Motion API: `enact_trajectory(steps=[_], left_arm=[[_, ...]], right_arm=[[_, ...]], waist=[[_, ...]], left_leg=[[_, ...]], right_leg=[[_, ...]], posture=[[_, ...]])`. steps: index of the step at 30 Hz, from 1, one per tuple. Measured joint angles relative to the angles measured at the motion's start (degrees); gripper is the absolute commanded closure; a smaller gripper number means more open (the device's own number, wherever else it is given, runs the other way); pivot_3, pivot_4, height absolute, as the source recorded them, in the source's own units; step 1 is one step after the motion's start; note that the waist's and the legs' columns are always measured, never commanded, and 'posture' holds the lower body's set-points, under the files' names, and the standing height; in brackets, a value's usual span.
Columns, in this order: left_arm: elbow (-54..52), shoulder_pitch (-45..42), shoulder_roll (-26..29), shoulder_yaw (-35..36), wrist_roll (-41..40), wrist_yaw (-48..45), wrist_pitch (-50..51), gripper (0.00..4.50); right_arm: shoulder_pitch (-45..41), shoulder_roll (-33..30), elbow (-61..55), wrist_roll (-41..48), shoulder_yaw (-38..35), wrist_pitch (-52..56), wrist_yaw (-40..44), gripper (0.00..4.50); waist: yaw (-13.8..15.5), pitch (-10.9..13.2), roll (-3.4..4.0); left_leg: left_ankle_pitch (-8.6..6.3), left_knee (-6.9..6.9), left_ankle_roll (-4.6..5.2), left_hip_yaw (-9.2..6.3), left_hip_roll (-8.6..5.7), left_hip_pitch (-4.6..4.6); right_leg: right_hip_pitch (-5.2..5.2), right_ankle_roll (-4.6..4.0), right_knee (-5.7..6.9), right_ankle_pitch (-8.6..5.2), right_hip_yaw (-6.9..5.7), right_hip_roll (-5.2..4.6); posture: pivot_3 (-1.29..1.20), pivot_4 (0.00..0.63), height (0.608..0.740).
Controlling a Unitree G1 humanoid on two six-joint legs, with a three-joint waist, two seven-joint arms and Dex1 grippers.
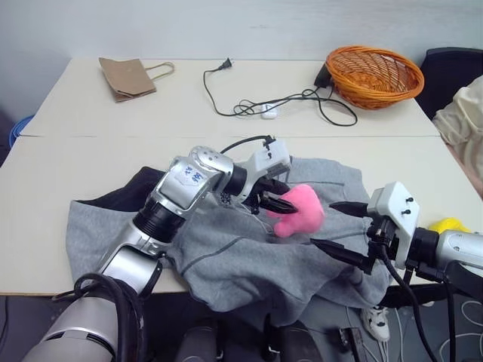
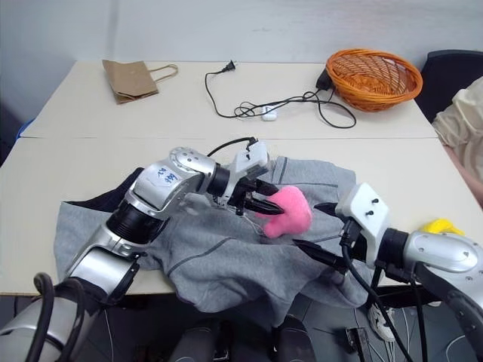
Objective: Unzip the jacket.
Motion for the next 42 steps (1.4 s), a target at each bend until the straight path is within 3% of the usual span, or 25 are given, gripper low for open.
enact_trajectory(steps=[1, 7, 13, 17, 20, 23, 25, 28, 33, 35, 42], left_arm=[[-0.3, 0.0, 1.0, 1.2, -0.3, -0.6, -0.5, 0.85], [-4.1, 0.5, 9.8, 6.7, -3.0, -9.6, -5.1, 0.85], [-1.7, 3.4, 20.5, 6.3, 0.0, -22.9, -19.8, 0.85], [6.2, 3.9, 21.8, 3.7, 7.4, -25.2, -35.0, 0.85], [11.6, 4.0, 19.2, 2.2, 11.2, -24.9, -42.3, 0.85], [15.7, 4.0, 16.4, 1.8, 13.8, -23.8, -47.1, 0.83], [17.5, 4.0, 15.0, 1.7, 14.7, -23.5, -49.2, 0.83], [18.9, 4.0, 14.0, 1.8, 15.0, -23.1, -49.8, 0.83], [21.0, 3.8, 13.3, 1.8, 16.5, -23.1, -49.7, 2.06], [21.9, 3.7, 12.8, 1.8, 17.1, -23.0, -49.2, 2.08], [25.2, 4.8, 11.3, 0.9, 19.8, -22.3, -49.2, 2.08]], right_arm=[[0.1, -0.1, 0.0, -1.3, 0.2, -0.6, 0.2, 0.0], [-0.9, -3.9, 2.6, -10.5, 5.0, -6.9, 3.8, 0.0], [-8.5, -7.6, 11.2, -26.5, 17.5, -22.2, 10.1, 0.0], [-15.9, -6.6, 17.8, -38.2, 26.4, -34.0, 11.9, 0.0], [-20.2, -3.0, 22.6, -44.6, 31.8, -40.6, 12.9, 0.0], [-23.8, 1.1, 25.8, -48.0, 34.8, -43.9, 13.5, 0.61], [-25.2, 2.4, 27.7, -49.8, 35.5, -45.5, 13.9, 1.44], [-25.5, 3.2, 28.8, -51.1, 35.7, -46.4, 14.4, 2.35], [-25.1, 3.9, 29.1, -52.0, 35.7, -47.0, 14.7, 3.9], [-24.4, 3.9, 29.0, -52.0, 35.5, -47.1, 14.7, 4.49], [-20.2, 3.8, 26.3, -52.1, 32.5, -45.8, 14.3, 4.49]], waist=[[0.0, 0.0, 0.0], [-0.1, 0.0, 0.02], [-0.2, 0.0, 0.04], [0.1, 0.0, 0.04], [0.1, 0.0, 0.06], [-0.2, 0.0, 0.06], [-0.2, 0.0, 0.06], [-0.1, 0.0, 0.06], [-0.2, 0.0, 0.06], [-0.1, 0.0, 0.06], [-0.2, 0.0, 0.06]], left_leg=[[0.0, 0.01, 0.0, -0.01, 0.0, -0.01], [0.0, 0.0, 0.0, -0.01, -0.01, -0.01], [0.0, 0.02, 0.0, 0.12, -0.03, 0.07], [0.0, 0.04, 0.06, 0.12, -0.1, 0.0], [0.0, 0.05, 0.12, 0.08, -0.12, -0.12], [0.0, 0.04, 0.12, 0.12, -0.1, -0.13], [0.0, 0.04, 0.12, 0.12, -0.07, -0.12], [0.01, 0.07, 0.13, 0.11, -0.07, -0.1], [0.01, 0.08, 0.14, 0.11, -0.07, -0.1], [0.01, 0.09, 0.14, 0.1, -0.07, -0.1], [0.01, 0.09, 0.14, 0.11, -0.06, -0.06]], right_leg=[[0.0, 0.0, 0.0, 0.0, 0.0, 0.0], [0.0, -0.01, -0.01, -0.01, -0.06, 0.05], [-0.01, -0.01, 0.0, -0.01, -0.27, 0.11], [-0.01, 0.0, -0.02, 0.0, -0.34, 0.07], [-0.06, 0.03, -0.07, 0.02, -0.39, 0.06], [-0.07, 0.06, -0.07, 0.03, -0.45, 0.05], [-0.06, 0.05, -0.06, 0.03, -0.48, 0.06], [-0.04, 0.06, -0.04, 0.03, -0.5, 0.05], [-0.05, 0.06, 0.0, 0.03, -0.49, 0.05], [-0.04, 0.06, 0.0, 0.03, -0.5, 0.04], [-0.01, 0.06, 0.01, 0.03, -0.49, 0.05]], posture=[[0.0, 0.15, 0.74], [0.0, 0.15, 0.74], [0.0, 0.15, 0.74], [0.0, 0.15, 0.74], [0.0, 0.15, 0.74], [0.0, 0.15, 0.74], [0.0, 0.15, 0.74], [0.0, 0.15, 0.74], [0.0, 0.15, 0.74], [0.0, 0.15, 0.74], [0.0, 0.15, 0.74]])
